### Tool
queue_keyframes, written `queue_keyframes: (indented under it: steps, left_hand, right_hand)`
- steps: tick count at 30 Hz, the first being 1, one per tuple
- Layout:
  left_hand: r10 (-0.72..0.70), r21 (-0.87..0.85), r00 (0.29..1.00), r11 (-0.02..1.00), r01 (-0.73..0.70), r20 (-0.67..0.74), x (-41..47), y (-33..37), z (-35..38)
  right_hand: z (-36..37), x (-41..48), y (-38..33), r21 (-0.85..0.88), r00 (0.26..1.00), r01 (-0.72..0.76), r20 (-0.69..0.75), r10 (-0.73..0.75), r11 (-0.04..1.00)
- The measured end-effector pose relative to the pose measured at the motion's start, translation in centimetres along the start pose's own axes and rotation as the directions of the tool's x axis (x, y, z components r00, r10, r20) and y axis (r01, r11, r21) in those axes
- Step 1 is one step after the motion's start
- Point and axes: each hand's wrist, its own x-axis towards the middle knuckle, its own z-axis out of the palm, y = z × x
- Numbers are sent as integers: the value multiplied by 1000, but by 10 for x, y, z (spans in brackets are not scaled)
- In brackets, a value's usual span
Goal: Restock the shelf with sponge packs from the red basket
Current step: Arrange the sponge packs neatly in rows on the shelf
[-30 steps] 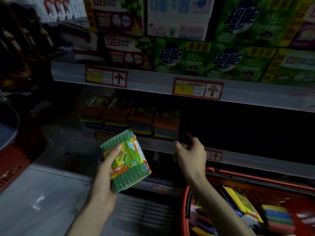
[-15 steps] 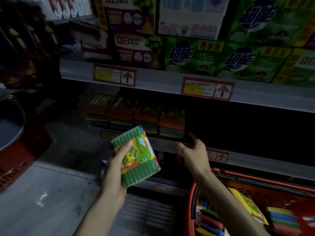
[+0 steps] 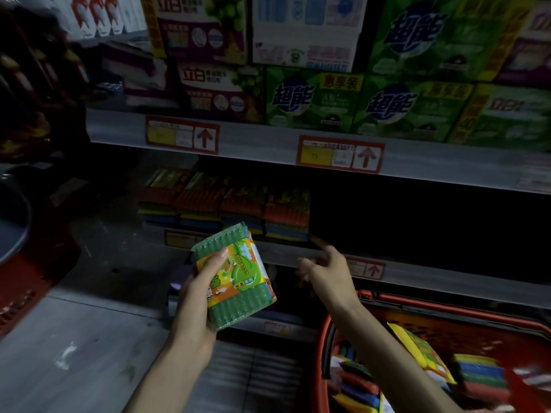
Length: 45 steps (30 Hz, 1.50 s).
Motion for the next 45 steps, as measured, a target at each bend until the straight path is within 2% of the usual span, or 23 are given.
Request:
queue_keyframes:
  steps: [6, 12, 14, 17, 20, 22, 24, 26, 27, 29, 30, 32, 34, 36, 39, 41, 43, 45]
  left_hand:
    - [8, 28, 999, 1000, -9, 54, -1, -12, 21]
    - [83, -60, 995, 995, -80, 47, -9, -29, 58]
    - [88, -48, 994, 995, -85, 62, -12, -34, 66]
    - [77, -1, 986, 997, -77, 146, -17, -42, 75]
    - [82, 86, 960, 990, -109, 269, -25, -46, 81]
    - [100, 140, 949, 979, -148, 300, -28, -49, 83]
    - [120, 181, 952, 968, -176, 282, -30, -51, 85]
    - [109, 184, 955, 969, -164, 276, -33, -53, 87]
    - [92, 179, 952, 972, -149, 292, -36, -53, 88]
    - [27, 160, 941, 983, -86, 336, -41, -55, 92]
    - [-20, 140, 936, 990, -32, 352, -44, -56, 93]
    - [-108, 101, 920, 992, 75, 376, -48, -57, 96]
    - [-148, 83, 909, 989, 125, 390, -49, -60, 97]
    - [-165, 54, 910, 986, 156, 379, -47, -63, 96]
    - [-157, 51, 923, 988, 149, 352, -42, -66, 95]
    - [-149, 35, 935, 989, 146, 321, -38, -67, 94]
    - [-125, 5, 947, 992, 130, 296, -33, -69, 94]
    - [-90, 6, 958, 996, 92, 272, -30, -70, 96]
  right_hand:
    - [-18, -18, -12, 21, 1000, -2, -16, 3, 1000]
    - [-52, -73, -37, 183, 969, -76, 244, 29, 980]
    - [-62, -81, -38, 226, 964, -107, 262, 45, 968]
    - [-76, -85, -36, 276, 969, -140, 234, 74, 951]
    - [-90, -87, -36, 304, 982, -101, 183, 46, 947]
    - [-99, -88, -34, 246, 996, 32, 72, -51, 969]
    - [-105, -88, -30, 18, 968, 232, -100, -229, 973]
    - [-111, -86, -23, -330, 858, 401, -192, -476, 855]
    - [-112, -84, -18, -495, 790, 453, -162, -591, 742]
    - [-113, -82, -8, -753, 641, 491, -29, -767, 439]
    - [-112, -81, -2, -819, 570, 488, 38, -821, 301]
    - [-111, -83, 7, -859, 462, 500, 157, -873, 110]
    - [-111, -87, 15, -849, 413, 529, 263, -872, -5]
    - [-112, -91, 20, -831, 401, 553, 326, -856, -57]
    - [-115, -94, 26, -797, 427, 599, 392, -815, -70]
    - [-120, -97, 29, -763, 447, 646, 399, -801, -19]
    - [-124, -103, 28, -736, 515, 665, 325, -793, 130]
    - [-124, -109, 20, -693, 668, 594, 140, -731, 410]
